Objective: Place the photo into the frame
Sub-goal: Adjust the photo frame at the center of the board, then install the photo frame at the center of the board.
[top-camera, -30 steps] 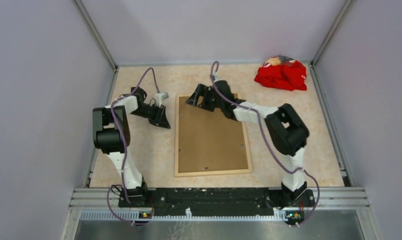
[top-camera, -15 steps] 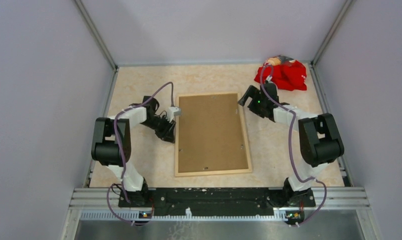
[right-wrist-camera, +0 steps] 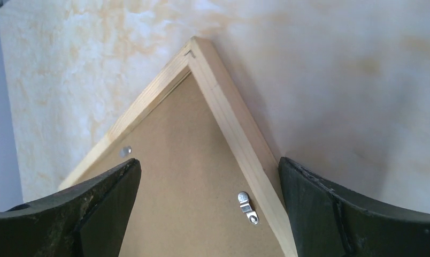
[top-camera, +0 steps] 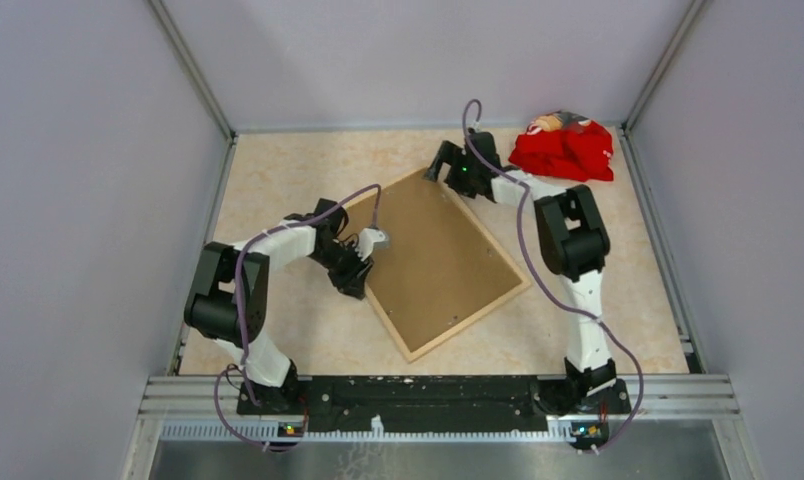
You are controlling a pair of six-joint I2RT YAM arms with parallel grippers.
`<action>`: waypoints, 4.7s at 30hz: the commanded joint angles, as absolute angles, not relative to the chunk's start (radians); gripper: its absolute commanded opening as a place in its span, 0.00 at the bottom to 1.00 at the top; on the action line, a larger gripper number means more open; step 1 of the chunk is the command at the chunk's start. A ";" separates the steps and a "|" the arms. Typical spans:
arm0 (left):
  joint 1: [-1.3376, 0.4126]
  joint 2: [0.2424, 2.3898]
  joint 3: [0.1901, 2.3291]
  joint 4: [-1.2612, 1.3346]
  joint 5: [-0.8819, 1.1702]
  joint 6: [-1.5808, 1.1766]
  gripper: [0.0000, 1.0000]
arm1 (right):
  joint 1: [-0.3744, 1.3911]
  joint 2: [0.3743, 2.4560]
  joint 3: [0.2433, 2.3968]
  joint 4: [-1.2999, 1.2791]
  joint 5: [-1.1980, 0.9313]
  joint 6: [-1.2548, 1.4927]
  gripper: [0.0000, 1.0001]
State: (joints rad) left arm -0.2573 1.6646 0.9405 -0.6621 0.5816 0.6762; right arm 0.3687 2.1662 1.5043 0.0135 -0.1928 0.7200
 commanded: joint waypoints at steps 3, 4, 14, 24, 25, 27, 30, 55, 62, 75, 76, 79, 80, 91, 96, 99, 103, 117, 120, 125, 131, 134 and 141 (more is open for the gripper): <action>-0.409 1.759 0.939 -0.584 0.587 0.613 0.42 | 0.590 2.421 2.018 -0.293 -0.352 0.685 0.99; -0.416 1.768 0.948 -0.599 0.598 0.613 0.44 | 0.597 2.439 2.065 -0.325 -0.347 0.674 0.99; -0.358 1.588 1.059 -0.959 0.733 0.832 0.99 | 0.531 2.143 1.914 -0.327 -0.198 0.560 0.99; -0.010 1.753 1.461 -0.951 0.710 0.753 0.89 | 0.498 1.591 1.250 -0.300 -0.045 0.612 0.99; 0.034 1.806 1.511 -0.943 0.693 0.725 0.85 | 0.494 1.529 1.164 -0.284 -0.039 0.633 0.99; 0.082 1.921 1.618 -0.924 0.665 0.672 0.78 | 0.491 1.409 1.021 -0.272 -0.038 0.671 0.99; 0.130 2.027 1.688 -0.888 0.661 0.615 0.72 | 0.488 1.278 0.868 -0.292 -0.057 0.710 0.99; 0.138 2.020 1.324 -0.916 0.849 0.780 0.41 | 0.270 1.335 0.656 -0.131 -0.231 0.689 0.99; 0.121 1.918 1.139 -1.020 0.914 0.950 0.49 | 0.184 1.425 0.713 -0.097 -0.274 0.643 0.99; 0.126 1.901 1.169 -0.926 0.861 0.790 0.58 | 0.140 1.401 0.905 -0.312 -0.092 0.535 0.99; 0.126 1.906 1.186 -0.898 0.847 0.755 0.57 | 0.140 1.379 0.912 -0.322 -0.079 0.538 0.99; 0.126 1.940 1.242 -0.829 0.822 0.662 0.53 | 0.169 1.322 0.905 -0.291 -0.091 0.577 0.96; 0.127 1.958 1.269 -0.826 0.832 0.645 0.52 | 0.192 1.311 0.903 -0.277 -0.098 0.592 0.95; 0.116 2.102 1.425 -0.894 0.964 0.623 0.39 | 0.566 1.557 0.987 -0.008 -0.167 0.783 0.85; 0.114 2.113 1.411 -0.908 0.981 0.647 0.35 | 0.678 1.781 1.147 0.087 -0.198 0.842 0.82; 0.114 2.114 1.398 -0.905 0.981 0.655 0.33 | 0.726 1.895 1.248 0.108 -0.206 0.867 0.80; 0.113 2.119 1.384 -0.881 0.962 0.648 0.31 | 0.773 2.023 1.365 0.121 -0.210 0.899 0.77; 0.113 2.114 1.343 -0.840 0.924 0.642 0.23 | 0.826 2.223 1.531 0.168 -0.252 0.982 0.69; 0.112 2.116 1.343 -0.839 0.926 0.641 0.22 | 0.829 2.237 1.538 0.177 -0.263 0.993 0.68; 0.113 2.119 1.341 -0.838 0.925 0.640 0.21 | 0.839 2.259 1.552 0.184 -0.275 1.006 0.67; 0.112 2.113 1.339 -0.836 0.927 0.641 0.20 | 0.842 2.276 1.570 0.188 -0.279 1.015 0.66; 0.113 2.114 1.336 -0.834 0.924 0.641 0.20 | 0.842 2.283 1.579 0.189 -0.281 1.019 0.66; 0.112 2.113 1.334 -0.835 0.922 0.643 0.19 | 0.842 2.301 1.601 0.179 -0.280 1.020 0.65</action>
State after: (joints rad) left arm 0.1196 2.1063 1.3598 -0.8562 0.9539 0.6224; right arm 0.8291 2.2696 1.5543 0.1841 -0.2836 1.0187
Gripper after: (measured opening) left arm 0.192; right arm 0.658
